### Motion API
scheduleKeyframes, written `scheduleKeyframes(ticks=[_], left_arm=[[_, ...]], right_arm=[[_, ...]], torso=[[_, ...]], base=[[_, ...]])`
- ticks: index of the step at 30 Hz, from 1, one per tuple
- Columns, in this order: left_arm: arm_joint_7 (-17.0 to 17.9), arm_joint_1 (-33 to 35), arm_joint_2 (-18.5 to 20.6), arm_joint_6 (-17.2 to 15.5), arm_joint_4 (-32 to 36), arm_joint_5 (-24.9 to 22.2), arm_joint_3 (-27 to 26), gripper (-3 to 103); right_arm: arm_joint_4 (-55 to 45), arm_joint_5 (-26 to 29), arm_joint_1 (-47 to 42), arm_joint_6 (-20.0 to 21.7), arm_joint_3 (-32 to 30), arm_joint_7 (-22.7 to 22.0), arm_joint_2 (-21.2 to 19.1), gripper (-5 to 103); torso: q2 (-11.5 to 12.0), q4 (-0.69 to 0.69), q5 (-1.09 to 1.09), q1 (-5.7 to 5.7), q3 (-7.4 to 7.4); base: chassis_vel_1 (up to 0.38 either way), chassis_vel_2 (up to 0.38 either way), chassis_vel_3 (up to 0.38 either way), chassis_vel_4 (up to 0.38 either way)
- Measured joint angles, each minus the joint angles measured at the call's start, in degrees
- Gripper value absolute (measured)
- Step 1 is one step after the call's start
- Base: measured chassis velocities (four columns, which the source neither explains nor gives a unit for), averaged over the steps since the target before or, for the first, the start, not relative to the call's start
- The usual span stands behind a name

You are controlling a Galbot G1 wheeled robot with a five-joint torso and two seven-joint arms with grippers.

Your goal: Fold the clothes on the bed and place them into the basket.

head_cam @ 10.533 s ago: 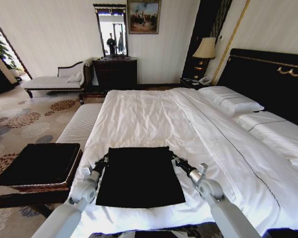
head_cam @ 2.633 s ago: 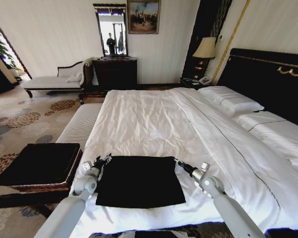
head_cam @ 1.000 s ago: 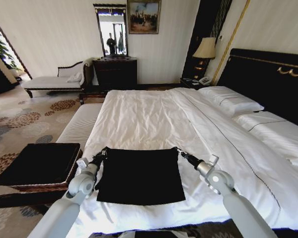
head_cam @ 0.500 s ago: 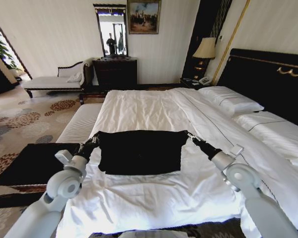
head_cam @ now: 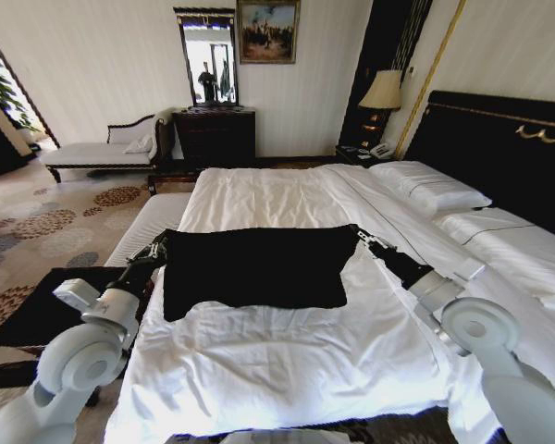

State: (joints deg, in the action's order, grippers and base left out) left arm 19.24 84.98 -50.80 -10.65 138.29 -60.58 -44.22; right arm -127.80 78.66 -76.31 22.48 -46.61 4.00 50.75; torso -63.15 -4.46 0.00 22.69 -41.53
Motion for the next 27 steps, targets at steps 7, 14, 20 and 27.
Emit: scheduleKeyframes(ticks=[7,14,20,27], left_arm=[[-0.3,4.2,-2.9,0.2,2.7,0.7,-1.8,0],[-1.1,10.4,-5.4,0.4,5.2,1.4,-3.6,0],[-2.3,19.2,-8.2,0.4,5.2,2.5,-5.0,0],[-2.8,24.7,-9.7,0.4,5.1,1.7,-6.5,0]], right_arm=[[-2.2,0.2,-3.6,0.0,-1.8,0.2,0.7,0],[-4.7,0.6,-8.4,0.0,-4.8,0.5,1.5,0],[-8.2,3.3,-14.5,0.3,-9.4,0.4,2.6,0],[-13.5,6.7,-19.1,1.0,-13.5,-1.8,3.6,0]], torso=[[0.0,0.00,0.00,0.00,0.00],[0.0,-0.01,0.00,0.00,0.00],[0.0,0.00,0.00,-0.01,0.01],[0.0,0.01,0.00,-0.01,0.01]], base=[[0.000,0.000,0.000,0.000],[0.000,0.000,0.000,0.000],[0.000,0.000,0.000,0.000],[0.000,0.000,0.000,0.000]])
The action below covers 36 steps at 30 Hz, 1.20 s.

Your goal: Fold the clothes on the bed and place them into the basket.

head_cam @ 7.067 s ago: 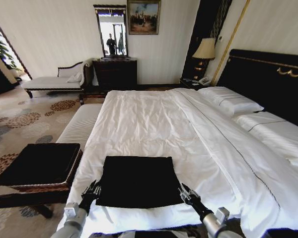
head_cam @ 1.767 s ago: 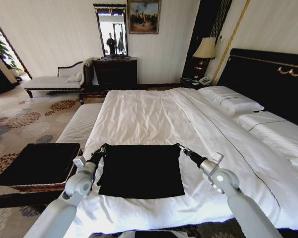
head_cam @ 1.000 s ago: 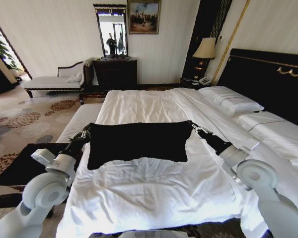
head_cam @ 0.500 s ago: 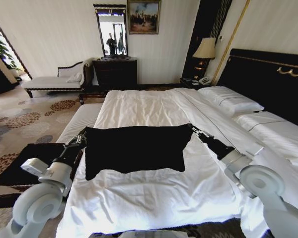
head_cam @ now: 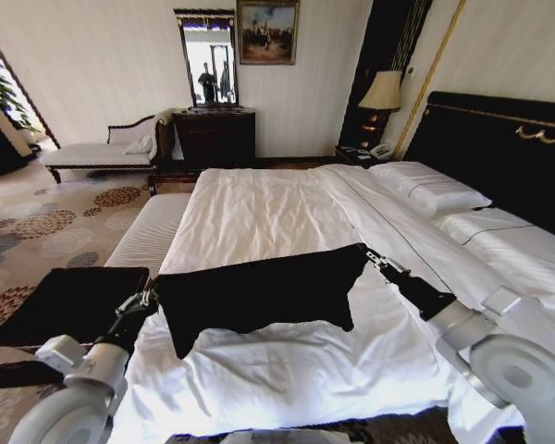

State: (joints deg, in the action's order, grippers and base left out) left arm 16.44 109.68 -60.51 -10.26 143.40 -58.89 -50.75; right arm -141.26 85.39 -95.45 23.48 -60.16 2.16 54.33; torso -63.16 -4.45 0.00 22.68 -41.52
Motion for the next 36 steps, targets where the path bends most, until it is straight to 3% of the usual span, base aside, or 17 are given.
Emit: scheduleKeyframes(ticks=[4,7,11,15,19,22,30,36], left_arm=[[2.0,-3.3,1.4,-0.4,0.0,-0.8,2.1,0],[4.2,-10.7,3.5,-0.9,-0.1,-2.2,5.8,0],[4.6,-12.7,4.6,-1.0,-0.1,-3.4,6.1,0],[4.6,-12.5,4.8,-1.0,-0.1,-3.8,5.1,0],[4.1,-9.8,5.2,-1.6,-0.1,0.6,3.8,0],[3.8,-6.8,5.8,-1.9,-0.1,0.7,1.3,0],[2.2,-0.9,5.7,-1.6,-0.1,-1.3,-6.3,0],[3.0,-6.9,9.4,-1.6,-0.1,-4.5,-4.9,0]], right_arm=[[-1.6,0.9,0.8,0.4,0.5,-1.4,-0.1,0],[-0.3,1.3,4.5,0.9,3.7,-3.3,-0.5,0],[1.3,0.5,4.6,1.0,4.4,-3.5,-0.6,0],[1.6,-1.3,3.7,1.0,4.0,-3.0,-0.3,0],[0.6,-7.7,1.8,0.2,3.1,-1.4,0.1,0],[-1.7,-10.5,-1.4,0.0,0.8,-0.4,0.6,0],[-2.1,-10.1,-8.7,1.5,-4.4,-1.3,2.8,0],[-2.1,-7.6,-7.9,2.6,-5.9,-3.8,2.5,0]], torso=[[0.0,-0.01,0.01,0.00,0.00],[0.0,-0.02,0.01,0.01,-0.01],[0.0,-0.01,-0.01,0.03,-0.02],[0.0,-0.01,0.00,0.02,-0.01],[0.0,0.01,0.00,0.01,-0.01],[0.0,0.00,0.01,0.02,-0.01],[0.0,0.00,0.00,0.00,0.00],[0.0,-0.02,0.01,0.00,0.00]], base=[[0.000,0.000,0.000,0.000],[0.000,0.000,0.000,0.000],[0.000,0.000,0.000,0.000],[0.000,0.000,0.000,0.000],[0.000,0.000,0.000,0.000],[0.000,0.000,0.000,0.000],[0.000,0.000,0.000,0.000],[0.000,0.000,0.000,0.000]])
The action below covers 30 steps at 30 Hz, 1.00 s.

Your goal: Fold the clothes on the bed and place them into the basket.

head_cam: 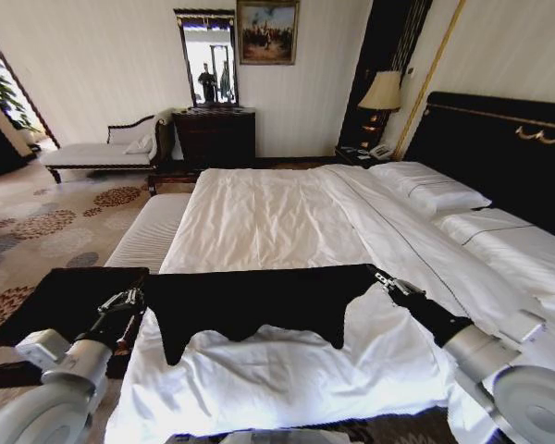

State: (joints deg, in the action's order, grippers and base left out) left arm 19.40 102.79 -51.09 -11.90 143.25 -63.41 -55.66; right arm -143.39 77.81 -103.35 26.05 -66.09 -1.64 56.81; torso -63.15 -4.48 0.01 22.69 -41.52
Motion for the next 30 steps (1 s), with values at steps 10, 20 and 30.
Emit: scheduleKeyframes(ticks=[10,20,30], left_arm=[[0.7,-5.5,7.7,-1.4,0.0,-4.8,-2.9,0],[-1.9,3.5,6.2,-1.2,0.0,-2.2,-7.7,0],[2.9,-12.3,14.2,-3.1,-0.1,-7.5,4.0,0]], right_arm=[[0.1,1.2,1.5,0.3,-3.0,-0.3,-1.4,0],[0.1,-1.3,-3.9,-0.3,-4.9,1.4,0.4,0],[0.2,4.0,4.8,2.1,1.8,-3.0,-3.4,0]], torso=[[0.0,0.01,-0.01,0.01,-0.01],[0.0,0.03,-0.01,0.00,-0.01],[0.0,-0.02,-0.02,0.01,-0.01]], base=[[0.000,0.000,0.000,0.000],[0.000,0.000,0.000,0.000],[0.000,0.000,0.000,0.000]])
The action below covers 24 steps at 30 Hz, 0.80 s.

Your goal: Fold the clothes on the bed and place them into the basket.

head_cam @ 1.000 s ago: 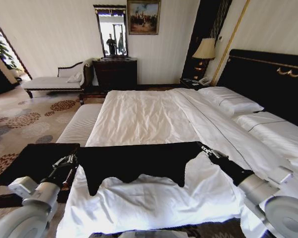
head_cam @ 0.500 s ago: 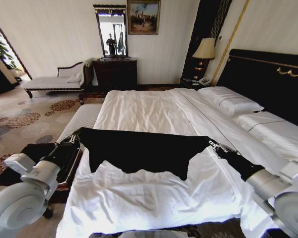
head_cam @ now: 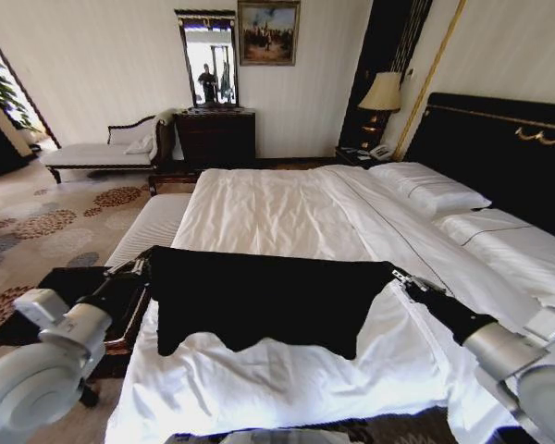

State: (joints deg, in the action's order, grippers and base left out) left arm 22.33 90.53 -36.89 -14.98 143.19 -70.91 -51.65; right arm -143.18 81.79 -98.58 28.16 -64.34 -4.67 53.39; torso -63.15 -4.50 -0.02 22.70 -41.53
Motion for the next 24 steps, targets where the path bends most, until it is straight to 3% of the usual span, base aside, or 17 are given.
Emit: scheduleKeyframes(ticks=[1,4,5,8,9,13,19,20,21,23,24], left_arm=[[0.0,0.0,0.0,0.0,0.0,0.0,0.0,0],[0.3,-7.7,1.1,-0.7,-0.4,-1.0,8.1,0],[0.3,-7.7,1.1,-0.7,-0.4,-1.0,8.1,0],[0.6,-15.8,0.2,-0.9,-6.3,0.4,19.5,0],[0.6,-15.8,0.2,-0.9,-6.3,0.4,19.5,0],[-1.4,-22.2,-4.4,-0.4,-18.3,6.5,30.0,0],[-2.4,-27.7,-9.0,0.7,-29.3,10.9,35.5,0],[-2.6,-29.3,-10.3,1.0,-31.7,11.7,36.8,0],[-2.9,-35.9,-15.1,1.5,-40.4,13.1,41.4,0],[-2.9,-37.4,-16.1,1.7,-42.4,13.3,42.3,0],[-3.0,-40.3,-18.0,1.9,-46.4,13.7,43.8,0]], right_arm=[[0.0,0.0,0.0,0.0,0.0,0.0,0.0,0],[2.8,-0.7,7.6,0.8,9.6,-0.3,-0.9,0],[2.8,-0.7,7.6,0.8,9.6,-0.3,-0.9,0],[12.0,-3.8,14.3,0.6,18.5,-0.1,-1.3,0],[12.0,-3.8,14.3,0.6,18.5,-0.1,-1.3,0],[23.4,-8.2,22.4,-0.6,29.2,1.0,-0.9,0],[33.8,-10.4,29.0,-2.6,33.8,1.6,-0.4,0],[35.7,-10.8,30.9,-3.0,34.8,1.7,-0.3,0],[41.3,-11.7,37.1,-3.6,38.5,2.0,0.3,0],[42.8,-12.1,38.4,-3.8,39.5,2.1,0.5,0],[46.3,-13.5,41.1,-4.4,41.8,2.4,1.1,0]], torso=[[0.0,0.00,0.00,0.00,0.00],[0.0,0.07,0.02,0.01,0.00],[0.0,0.07,0.02,0.01,0.00],[0.0,0.03,0.02,0.00,0.00],[0.0,0.03,0.02,0.00,0.00],[0.0,0.06,0.02,0.01,-0.01],[0.0,0.03,0.01,0.01,-0.01],[0.0,0.03,0.02,0.01,-0.01],[0.0,0.03,0.02,0.00,-0.01],[0.0,0.03,0.02,0.00,-0.01],[0.0,0.03,0.02,0.01,-0.01]], base=[[0.000,0.000,0.000,0.000],[0.000,0.000,0.000,0.000],[0.000,0.000,0.000,0.000],[0.000,0.000,0.000,0.000],[0.000,0.000,0.000,0.000],[0.000,0.000,0.000,0.000],[0.000,0.000,0.000,0.000],[0.000,0.000,0.000,0.000],[0.000,0.000,0.000,0.000],[0.000,0.000,0.000,0.000],[0.000,0.000,0.000,0.000]])
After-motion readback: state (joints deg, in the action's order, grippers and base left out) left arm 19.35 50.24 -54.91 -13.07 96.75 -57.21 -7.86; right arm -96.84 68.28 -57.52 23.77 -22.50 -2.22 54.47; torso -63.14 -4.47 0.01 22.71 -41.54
